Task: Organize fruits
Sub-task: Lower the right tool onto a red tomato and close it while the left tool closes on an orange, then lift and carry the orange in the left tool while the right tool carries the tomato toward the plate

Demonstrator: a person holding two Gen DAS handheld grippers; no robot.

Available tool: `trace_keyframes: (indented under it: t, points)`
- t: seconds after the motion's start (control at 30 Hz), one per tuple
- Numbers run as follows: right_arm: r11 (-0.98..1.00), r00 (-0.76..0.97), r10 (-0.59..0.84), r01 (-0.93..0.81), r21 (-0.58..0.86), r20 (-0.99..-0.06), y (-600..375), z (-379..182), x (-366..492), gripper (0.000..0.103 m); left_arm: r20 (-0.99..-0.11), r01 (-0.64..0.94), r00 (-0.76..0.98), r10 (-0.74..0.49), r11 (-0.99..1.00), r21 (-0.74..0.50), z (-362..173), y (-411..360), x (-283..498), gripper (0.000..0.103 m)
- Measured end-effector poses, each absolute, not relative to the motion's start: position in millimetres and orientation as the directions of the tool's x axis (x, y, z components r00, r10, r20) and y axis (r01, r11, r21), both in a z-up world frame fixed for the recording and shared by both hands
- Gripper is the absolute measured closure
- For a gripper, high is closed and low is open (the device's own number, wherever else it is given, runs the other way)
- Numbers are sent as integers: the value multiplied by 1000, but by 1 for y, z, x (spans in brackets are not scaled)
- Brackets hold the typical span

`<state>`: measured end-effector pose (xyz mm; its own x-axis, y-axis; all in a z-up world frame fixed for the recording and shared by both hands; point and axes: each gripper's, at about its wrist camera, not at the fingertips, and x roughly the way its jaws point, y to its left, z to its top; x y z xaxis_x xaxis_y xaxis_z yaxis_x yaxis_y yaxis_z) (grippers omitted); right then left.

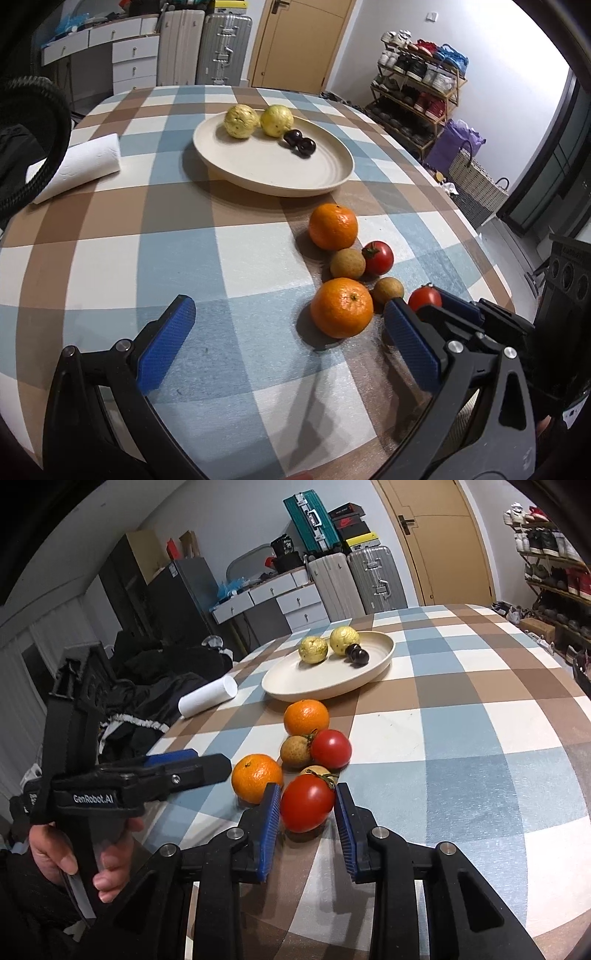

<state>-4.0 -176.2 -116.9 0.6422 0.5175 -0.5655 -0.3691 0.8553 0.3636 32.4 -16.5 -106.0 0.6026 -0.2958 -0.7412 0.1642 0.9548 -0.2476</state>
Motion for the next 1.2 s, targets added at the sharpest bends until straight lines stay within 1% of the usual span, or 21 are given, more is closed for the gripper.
trace_keyframes:
  t: [0.2, 0.3, 0.4, 0.43, 0.5, 0.53, 0.57, 0.6, 0.63, 0.67, 0.7, 0.77, 0.8, 0.83, 1.2]
  points:
    - [846, 647, 531, -364, 390, -547, -184, -117, -3, 73, -754, 192, 579, -309, 951, -243, -111, -30, 40, 1]
    - [845, 659, 529, -357, 398, -534, -189, -116, -2, 73, -750, 214, 557, -357, 934, -286, -114, -35, 46, 1]
    - [838, 666, 538, -360, 409, -516, -194, -114, -3, 73, -759, 213, 547, -352, 936, -281, -118, -40, 50, 1]
    - [837, 667, 540, -362, 410, -514, -194, -114, -2, 73, -761, 213, 544, -353, 935, -282, -119, -41, 50, 3]
    - [832, 664, 547, -367, 415, -510, -195, -113, -2, 73, -765, 214, 535, -360, 933, -289, -121, -42, 52, 11]
    - [831, 663, 549, -370, 415, -509, -195, -113, -2, 73, -765, 221, 527, -370, 929, -297, -122, -42, 52, 18]
    - [830, 661, 552, -373, 415, -508, -195, -113, -2, 73, -765, 225, 523, -375, 927, -301, -123, -42, 52, 21]
    - [828, 660, 554, -376, 416, -508, -194, -113, -1, 73, -766, 230, 519, -380, 925, -303, -123, -42, 52, 23]
    - [827, 658, 556, -378, 416, -508, -193, -114, -1, 73, -762, 240, 515, -391, 920, -310, -123, -43, 52, 27]
    - [826, 657, 558, -380, 415, -507, -194, -114, -1, 73, -759, 251, 511, -403, 915, -317, -123, -43, 52, 33]
    - [827, 657, 557, -381, 414, -508, -193, -114, -1, 73, -758, 261, 506, -412, 910, -321, -123, -43, 51, 37]
    - [828, 655, 555, -378, 414, -512, -193, -114, -1, 73, -761, 275, 501, -412, 910, -311, -123, -46, 51, 51]
    - [829, 655, 554, -376, 415, -513, -193, -114, -1, 73, -761, 279, 500, -414, 909, -311, -123, -46, 51, 55]
    - [830, 657, 552, -373, 415, -514, -194, -114, 0, 73, -758, 285, 497, -423, 904, -317, -123, -46, 50, 64]
    - [828, 659, 556, -382, 411, -507, -193, -110, 0, 73, -738, 312, 490, -463, 884, -347, -121, -44, 45, 65]
